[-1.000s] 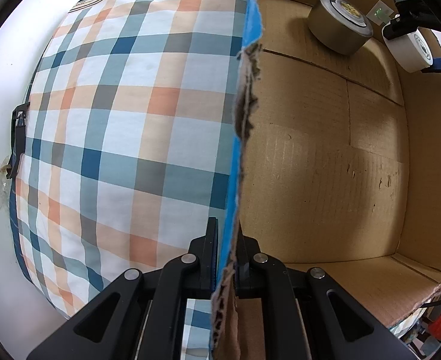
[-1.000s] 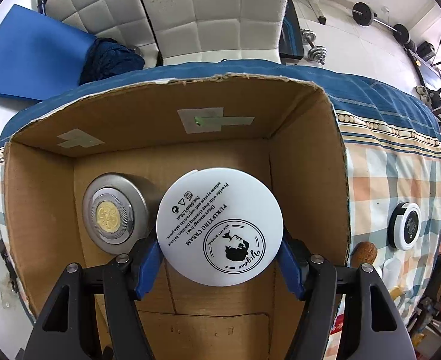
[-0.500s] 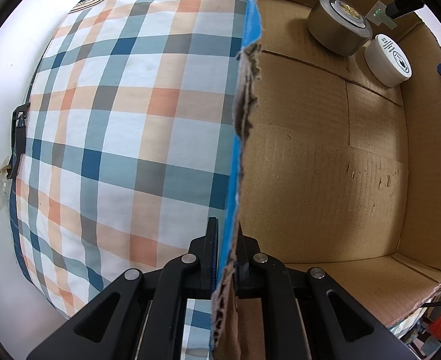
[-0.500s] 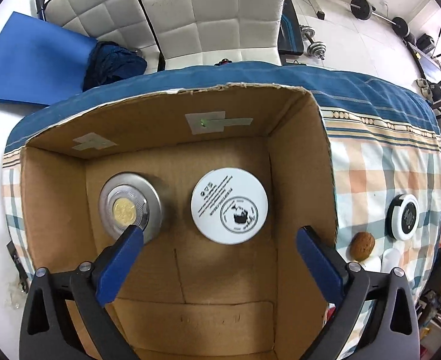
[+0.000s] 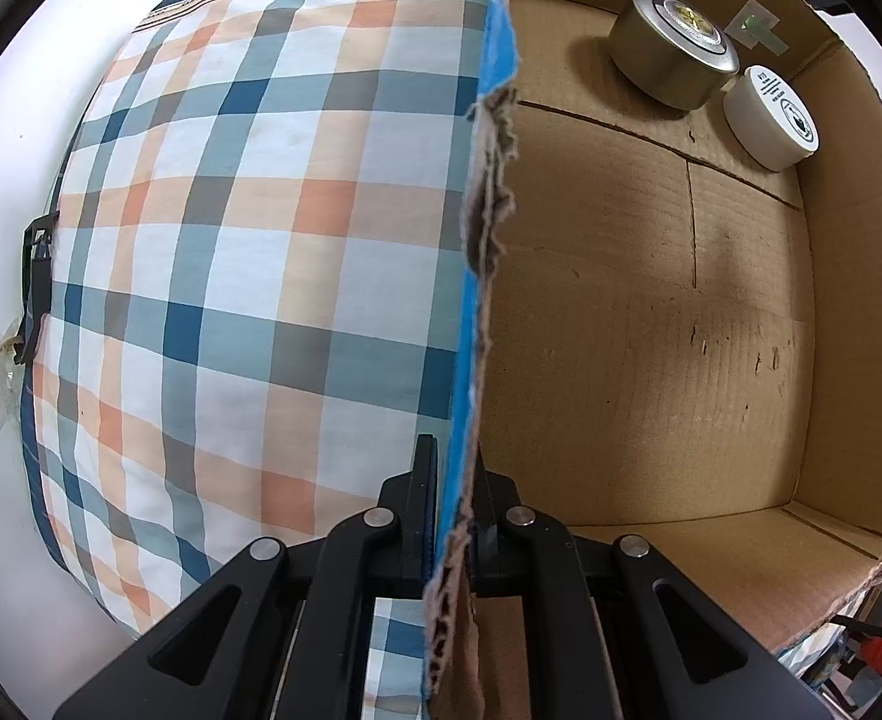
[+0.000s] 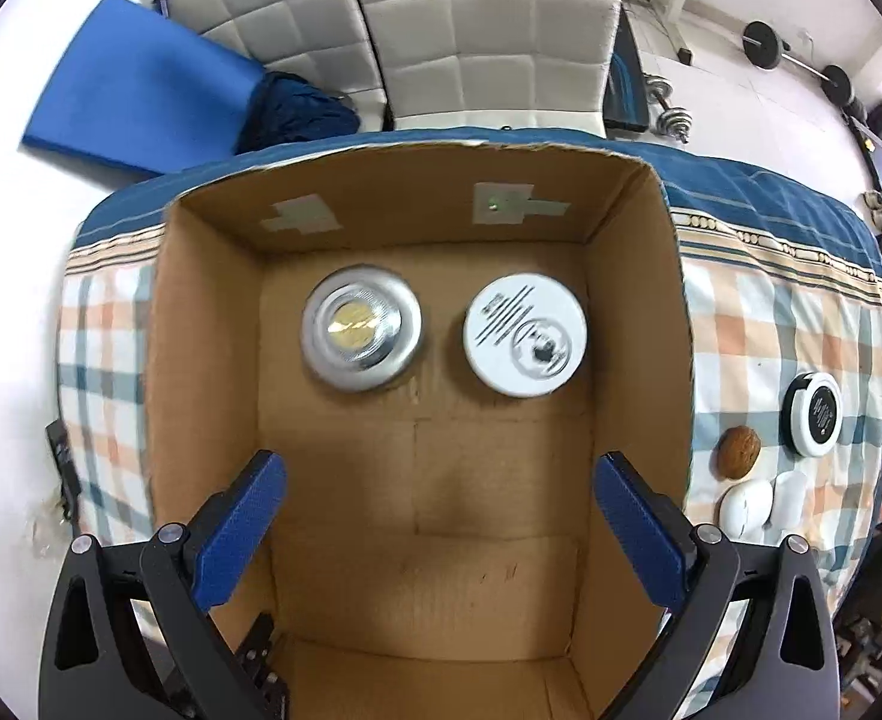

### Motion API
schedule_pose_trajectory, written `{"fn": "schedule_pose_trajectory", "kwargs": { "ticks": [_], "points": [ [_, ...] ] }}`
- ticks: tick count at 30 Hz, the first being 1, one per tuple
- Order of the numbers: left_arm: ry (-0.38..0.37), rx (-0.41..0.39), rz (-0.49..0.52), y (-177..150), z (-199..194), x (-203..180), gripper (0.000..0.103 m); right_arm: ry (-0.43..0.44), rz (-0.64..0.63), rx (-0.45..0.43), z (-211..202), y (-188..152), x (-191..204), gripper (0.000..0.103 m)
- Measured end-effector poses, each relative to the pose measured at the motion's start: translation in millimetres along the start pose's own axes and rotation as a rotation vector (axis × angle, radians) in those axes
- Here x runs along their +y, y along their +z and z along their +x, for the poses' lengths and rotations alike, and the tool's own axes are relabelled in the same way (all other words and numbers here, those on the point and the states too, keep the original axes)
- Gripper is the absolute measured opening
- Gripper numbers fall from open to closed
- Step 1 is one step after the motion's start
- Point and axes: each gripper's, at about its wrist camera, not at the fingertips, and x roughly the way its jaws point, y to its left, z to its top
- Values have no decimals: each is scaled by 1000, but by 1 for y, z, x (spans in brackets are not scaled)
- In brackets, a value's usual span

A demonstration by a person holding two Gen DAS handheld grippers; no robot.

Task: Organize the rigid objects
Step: 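Move the right gripper to the black-lidded white jar and grasp it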

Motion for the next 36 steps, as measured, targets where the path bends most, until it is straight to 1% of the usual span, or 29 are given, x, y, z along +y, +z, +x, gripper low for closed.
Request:
{"fn": "schedule_pose_trajectory", "kwargs": {
  "ticks": [9,11,14,17,20,21,22,23,24,25,27,28,31,33,34,36],
  "points": [
    [9,0,8,0,-1,-6,5,53,-34,-24,-25,-30,11,103],
    [9,0,8,1,-2,-6,5,60,-27,-34,-33,-33,7,103],
    [11,-1,9,1,-2,-7,5,80,7,-50,-44,-38,-10,103],
    [13,-1,8,2,-3,-8,5,85,74,-90,-57,-42,-41,103],
    [12,-2,7,2,-1,-9,5,84,184,-116,-64,-48,-87,103],
    [12,-2,6,2,-1,-10,5,83,239,-118,-64,-51,-109,103],
    [10,-2,4,-1,2,-7,5,81,273,-116,-62,-52,-124,103],
    [9,-2,3,-1,2,-7,5,70,337,-115,-59,-55,-150,103],
    [8,-1,1,-1,2,-7,5,62,368,-116,-56,-57,-164,103],
    [7,-1,0,-1,2,-6,5,38,424,-114,-49,-59,-190,103],
    [7,-3,-5,-2,1,-6,5,10,508,-118,-39,-62,-223,103],
    [9,-4,-5,-2,1,-5,5,-9,570,-127,-31,-63,-246,103],
    [8,-3,-15,-2,3,-3,5,-78,672,-163,-13,-61,-284,103],
    [4,-2,-22,-2,3,-1,5,-104,708,-168,-1,-55,-297,103],
    [4,-1,-22,-2,3,0,5,-119,729,-157,9,-50,-303,102],
    [3,-1,-24,-2,3,1,5,-122,759,-147,23,-44,-313,96]
  ]
}}
